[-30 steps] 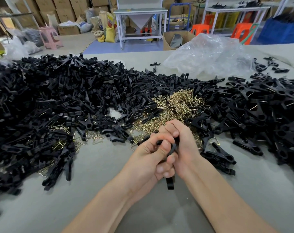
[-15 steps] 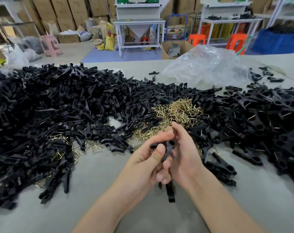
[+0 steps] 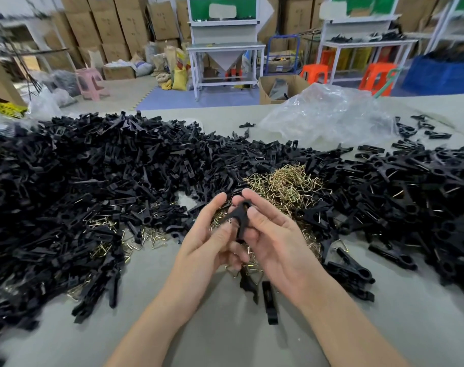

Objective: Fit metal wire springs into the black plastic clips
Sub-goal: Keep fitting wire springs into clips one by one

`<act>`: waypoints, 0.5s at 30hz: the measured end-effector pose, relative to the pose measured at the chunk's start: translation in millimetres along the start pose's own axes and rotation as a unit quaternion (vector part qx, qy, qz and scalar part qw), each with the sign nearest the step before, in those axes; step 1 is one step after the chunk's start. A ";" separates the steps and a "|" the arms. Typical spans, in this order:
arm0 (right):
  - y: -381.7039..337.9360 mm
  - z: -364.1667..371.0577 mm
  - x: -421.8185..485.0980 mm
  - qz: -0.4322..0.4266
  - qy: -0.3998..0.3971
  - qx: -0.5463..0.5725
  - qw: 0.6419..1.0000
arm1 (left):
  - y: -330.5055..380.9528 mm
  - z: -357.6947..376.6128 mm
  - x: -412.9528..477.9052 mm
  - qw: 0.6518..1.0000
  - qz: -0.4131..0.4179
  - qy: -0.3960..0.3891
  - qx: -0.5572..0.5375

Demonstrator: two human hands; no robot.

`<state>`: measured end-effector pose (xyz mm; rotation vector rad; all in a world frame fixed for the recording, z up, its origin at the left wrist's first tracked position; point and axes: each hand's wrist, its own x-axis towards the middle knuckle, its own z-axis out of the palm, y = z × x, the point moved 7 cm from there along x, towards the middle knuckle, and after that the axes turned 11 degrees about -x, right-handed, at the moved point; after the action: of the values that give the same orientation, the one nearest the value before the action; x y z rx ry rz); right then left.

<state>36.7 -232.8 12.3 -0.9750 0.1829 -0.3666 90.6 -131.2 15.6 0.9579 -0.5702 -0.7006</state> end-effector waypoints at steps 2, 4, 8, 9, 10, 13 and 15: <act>-6.1 -8.6 1.6 -0.017 0.025 0.013 0.999 | 1.3 -6.0 1.2 1.000 -0.003 0.023 -0.004; -11.0 -14.1 1.9 -0.029 0.037 0.032 0.998 | 2.7 -8.3 1.7 0.999 -0.004 0.036 0.001; -13.2 -16.8 1.3 -0.033 0.047 0.042 0.997 | 5.8 -8.7 -0.9 0.996 0.027 0.058 0.069; -13.3 -17.2 1.1 -0.033 0.054 0.043 0.997 | 7.9 -9.4 -1.9 0.988 0.050 0.071 0.127; -13.4 -17.3 1.1 -0.032 0.061 0.042 0.997 | 10.8 -9.5 -3.0 0.974 0.077 0.085 0.197; -12.9 -14.8 0.8 -0.030 0.068 0.027 0.997 | 14.9 -5.3 -5.0 0.928 0.131 0.099 0.335; -11.9 -13.8 1.0 -0.032 0.069 0.015 0.997 | 16.2 -4.9 -5.8 0.909 0.148 0.101 0.376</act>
<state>30.7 -249.9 14.7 -0.9280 0.2713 -0.4942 94.8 -117.9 26.7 1.5955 -0.8019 -0.0780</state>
